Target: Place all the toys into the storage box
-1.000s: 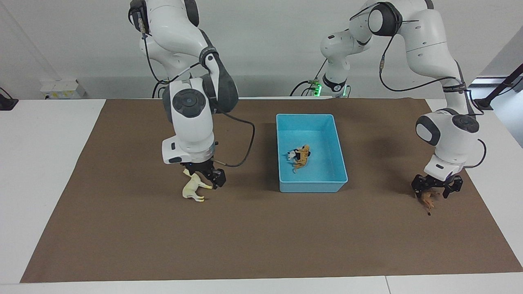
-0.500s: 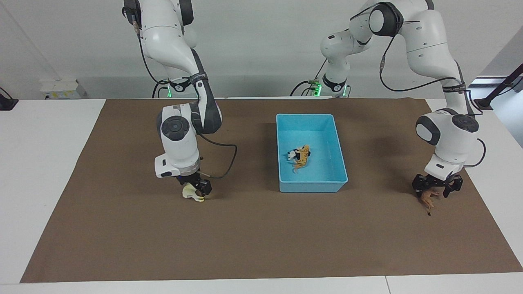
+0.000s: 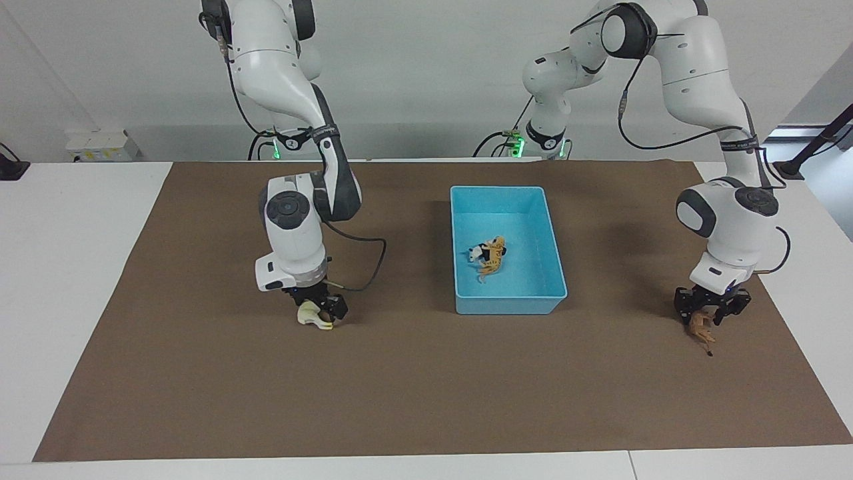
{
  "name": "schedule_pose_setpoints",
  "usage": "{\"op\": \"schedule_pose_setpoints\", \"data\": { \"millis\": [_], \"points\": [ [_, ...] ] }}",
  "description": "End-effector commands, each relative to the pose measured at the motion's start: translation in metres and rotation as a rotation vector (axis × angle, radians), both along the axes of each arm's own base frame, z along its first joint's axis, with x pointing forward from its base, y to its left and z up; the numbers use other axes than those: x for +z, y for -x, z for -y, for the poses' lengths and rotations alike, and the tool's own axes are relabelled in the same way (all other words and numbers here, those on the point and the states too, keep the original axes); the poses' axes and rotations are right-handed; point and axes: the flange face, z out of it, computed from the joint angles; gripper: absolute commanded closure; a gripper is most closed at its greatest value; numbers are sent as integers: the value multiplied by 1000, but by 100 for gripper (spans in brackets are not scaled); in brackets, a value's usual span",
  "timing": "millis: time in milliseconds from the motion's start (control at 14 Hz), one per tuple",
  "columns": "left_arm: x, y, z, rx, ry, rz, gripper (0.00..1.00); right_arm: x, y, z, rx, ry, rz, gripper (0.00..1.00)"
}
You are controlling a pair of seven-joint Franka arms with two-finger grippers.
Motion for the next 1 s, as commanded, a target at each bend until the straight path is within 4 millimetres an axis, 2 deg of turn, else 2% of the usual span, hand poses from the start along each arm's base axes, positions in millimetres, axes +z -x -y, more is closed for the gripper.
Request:
{"op": "schedule_pose_setpoints", "data": {
  "millis": [0, 71, 214, 429, 571, 786, 929],
  "points": [
    [-4, 1, 3, -18, -13, -12, 100, -11, 6, 13, 1, -3, -6, 0],
    [2, -3, 4, -16, -13, -18, 100, -10, 7, 9, 4, -3, -7, 0],
    [26, -19, 8, -11, -9, -33, 100, -9, 9, 4, 10, -3, -9, 0],
    [79, -36, 14, -4, -5, -61, 100, -9, 9, 2, 25, -2, -12, 0],
    [115, -41, 39, 43, 12, -52, 100, -8, 11, 1, 52, 2, -21, 0],
    [166, -32, 106, 131, 52, -46, 100, -9, 13, 2, 107, 9, -46, 0],
    [188, -15, 183, 214, 82, -92, 100, -9, 13, 3, 138, 11, -47, 0]
  ]
}}
